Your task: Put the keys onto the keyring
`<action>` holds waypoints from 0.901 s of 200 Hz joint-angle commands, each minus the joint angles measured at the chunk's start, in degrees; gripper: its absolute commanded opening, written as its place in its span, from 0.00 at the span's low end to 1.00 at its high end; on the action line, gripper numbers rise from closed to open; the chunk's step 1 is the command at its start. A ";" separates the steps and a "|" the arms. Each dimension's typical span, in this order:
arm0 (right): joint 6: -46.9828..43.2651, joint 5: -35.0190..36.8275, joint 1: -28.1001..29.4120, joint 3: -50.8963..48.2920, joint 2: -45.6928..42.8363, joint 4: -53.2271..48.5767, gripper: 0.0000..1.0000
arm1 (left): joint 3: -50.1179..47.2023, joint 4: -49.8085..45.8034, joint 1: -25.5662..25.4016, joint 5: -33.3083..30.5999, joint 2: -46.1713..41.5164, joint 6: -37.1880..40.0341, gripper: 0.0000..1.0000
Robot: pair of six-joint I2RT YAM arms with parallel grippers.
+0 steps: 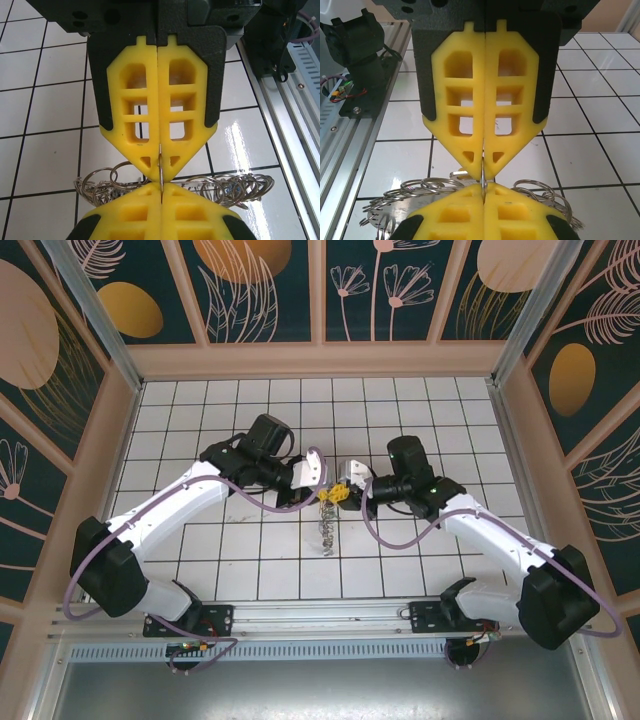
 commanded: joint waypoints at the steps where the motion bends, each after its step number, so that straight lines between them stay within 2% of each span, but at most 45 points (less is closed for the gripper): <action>1: 4.33 -3.03 0.50 -2.70 -2.66 9.75 0.00 | -0.13 0.83 -0.32 3.84 -2.74 1.36 0.11; 7: 6.97 -3.04 0.31 -4.46 -3.85 13.98 0.00 | -0.92 1.45 -0.33 3.88 -3.47 0.82 0.17; 20: 12.64 -3.21 0.00 -7.86 -5.90 21.90 0.00 | -2.95 3.39 -0.27 3.77 -5.40 -0.43 0.24; 66: 23.52 -1.63 -0.14 -14.98 -9.17 37.52 0.00 | -9.51 10.92 -0.19 1.21 -11.86 -5.12 0.36; 130: 25.01 -1.20 0.21 -16.10 -9.50 41.53 0.00 | -7.54 16.28 -0.25 3.12 -9.99 -10.83 0.36; 180: 25.11 -0.13 0.98 -16.18 -9.37 42.39 0.00 | -6.35 16.12 -0.18 5.14 -8.14 -10.70 0.18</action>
